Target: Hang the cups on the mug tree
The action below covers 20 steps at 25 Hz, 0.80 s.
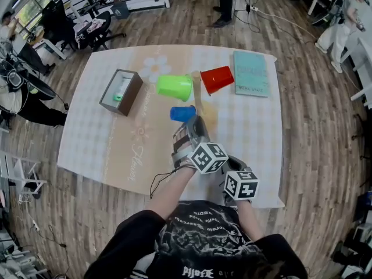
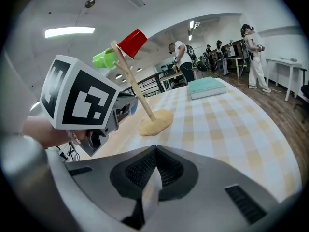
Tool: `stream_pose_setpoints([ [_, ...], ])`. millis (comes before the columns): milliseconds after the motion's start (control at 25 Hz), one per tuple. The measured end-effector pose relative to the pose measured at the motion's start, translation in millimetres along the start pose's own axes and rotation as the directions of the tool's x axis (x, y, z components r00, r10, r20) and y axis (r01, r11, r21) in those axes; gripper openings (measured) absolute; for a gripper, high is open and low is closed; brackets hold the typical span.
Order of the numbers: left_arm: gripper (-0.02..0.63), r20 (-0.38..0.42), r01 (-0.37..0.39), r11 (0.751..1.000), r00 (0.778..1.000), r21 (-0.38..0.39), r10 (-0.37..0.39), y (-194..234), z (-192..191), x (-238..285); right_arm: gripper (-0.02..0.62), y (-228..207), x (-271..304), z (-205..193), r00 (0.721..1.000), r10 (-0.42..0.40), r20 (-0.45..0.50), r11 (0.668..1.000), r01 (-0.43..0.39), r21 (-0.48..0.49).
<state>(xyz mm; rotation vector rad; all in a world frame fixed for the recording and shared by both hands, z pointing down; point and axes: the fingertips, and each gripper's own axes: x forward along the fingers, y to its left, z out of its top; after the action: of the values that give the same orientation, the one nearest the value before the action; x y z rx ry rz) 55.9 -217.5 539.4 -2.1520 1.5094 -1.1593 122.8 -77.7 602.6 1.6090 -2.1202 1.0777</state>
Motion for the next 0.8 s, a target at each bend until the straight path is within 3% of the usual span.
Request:
stream_pose_setpoints([
  [200, 0.040, 0.010, 0.017, 1.000, 1.000, -0.010, -0.017, -1.6, 1.1, 0.6, 0.009, -1.6, -0.3, -0.3, 1.000, 0.000, 0.004, 1.000, 0.000, 0.007],
  [520, 0.092, 0.076, 0.096, 0.991, 0.993, -0.097, -0.089, -9.4, 14.5, -14.4, 0.009, -2.9, -4.1, 0.1, 1.000, 0.001, 0.014, 1.000, -0.001, 0.012],
  [640, 0.093, 0.117, 0.152, 0.978, 0.984, -0.143, -0.136, -13.3, 16.7, -25.7, 0.009, -0.1, -4.7, 2.2, 1.000, 0.009, 0.026, 1.000, -0.009, 0.005],
  [800, 0.092, 0.171, 0.258, 0.944, 0.959, -0.208, -0.224, -15.3, 5.9, -45.7, 0.009, 6.7, -7.5, 5.7, 0.999, 0.023, 0.048, 0.999, -0.022, -0.024],
])
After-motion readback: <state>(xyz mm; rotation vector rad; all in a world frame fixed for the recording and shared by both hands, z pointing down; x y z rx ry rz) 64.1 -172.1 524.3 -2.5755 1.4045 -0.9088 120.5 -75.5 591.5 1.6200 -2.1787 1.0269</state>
